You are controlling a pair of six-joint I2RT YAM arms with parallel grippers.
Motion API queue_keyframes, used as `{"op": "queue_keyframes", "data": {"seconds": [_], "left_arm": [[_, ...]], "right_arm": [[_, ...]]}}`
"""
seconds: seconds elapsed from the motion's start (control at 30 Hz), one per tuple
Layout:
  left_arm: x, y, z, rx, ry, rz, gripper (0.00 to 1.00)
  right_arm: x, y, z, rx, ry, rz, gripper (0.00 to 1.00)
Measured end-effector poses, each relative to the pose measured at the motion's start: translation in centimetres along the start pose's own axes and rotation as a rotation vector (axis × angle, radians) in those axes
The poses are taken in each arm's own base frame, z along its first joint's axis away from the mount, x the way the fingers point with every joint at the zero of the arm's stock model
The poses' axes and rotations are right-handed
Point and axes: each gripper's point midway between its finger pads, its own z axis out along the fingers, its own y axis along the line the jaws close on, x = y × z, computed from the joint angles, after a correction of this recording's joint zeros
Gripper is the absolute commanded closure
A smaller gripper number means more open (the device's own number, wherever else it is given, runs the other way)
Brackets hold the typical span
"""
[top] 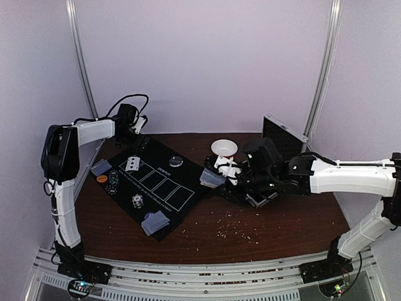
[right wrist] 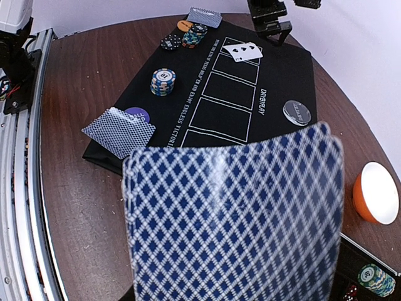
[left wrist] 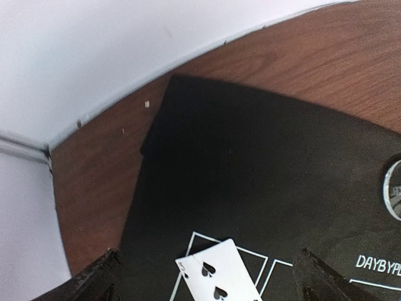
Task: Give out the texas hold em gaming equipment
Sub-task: Adjust the poker card in the community card area.
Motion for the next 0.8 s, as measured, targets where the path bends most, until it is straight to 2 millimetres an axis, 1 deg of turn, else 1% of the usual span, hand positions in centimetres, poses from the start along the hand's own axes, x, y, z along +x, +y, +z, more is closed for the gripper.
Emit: {"op": "queue_keyframes", "data": {"seconds": [0.13,0.2,0.27,0.37,0.4,0.47,0.67,0.8], "left_arm": [[3.8,0.0,2.5,-0.001,0.119,-0.119,0.06],[5.6,-0.3,3.6,0.003,0.173,-0.15,0.11],[6.9,-0.5,4.1,0.0,0.21,-0.165,0.15],[8.2,-0.5,4.3,-0.014,0.245,-0.163,0.22],[8.4,-0.5,4.3,-0.019,0.252,-0.162,0.27],[8.6,-0.5,4.4,-0.025,0.257,-0.16,0.32],[8.7,-0.9,4.5,-0.008,0.255,-0.135,0.39],[8.8,-0.9,4.6,0.03,0.25,-0.13,0.39]], "right_arm": [[0.1,0.0,-0.2,0.001,-0.001,0.0,0.61],[0.1,0.0,-0.2,0.001,-0.002,0.0,0.61],[0.1,0.0,-0.2,0.001,-0.002,0.001,0.61],[0.1,0.0,-0.2,0.002,-0.002,0.0,0.61],[0.1,0.0,-0.2,0.002,-0.002,0.0,0.61],[0.1,0.0,-0.2,0.002,-0.001,0.0,0.61],[0.1,0.0,-0.2,0.003,-0.001,0.0,0.61],[0.1,0.0,-0.2,0.004,-0.001,-0.001,0.61]]}}
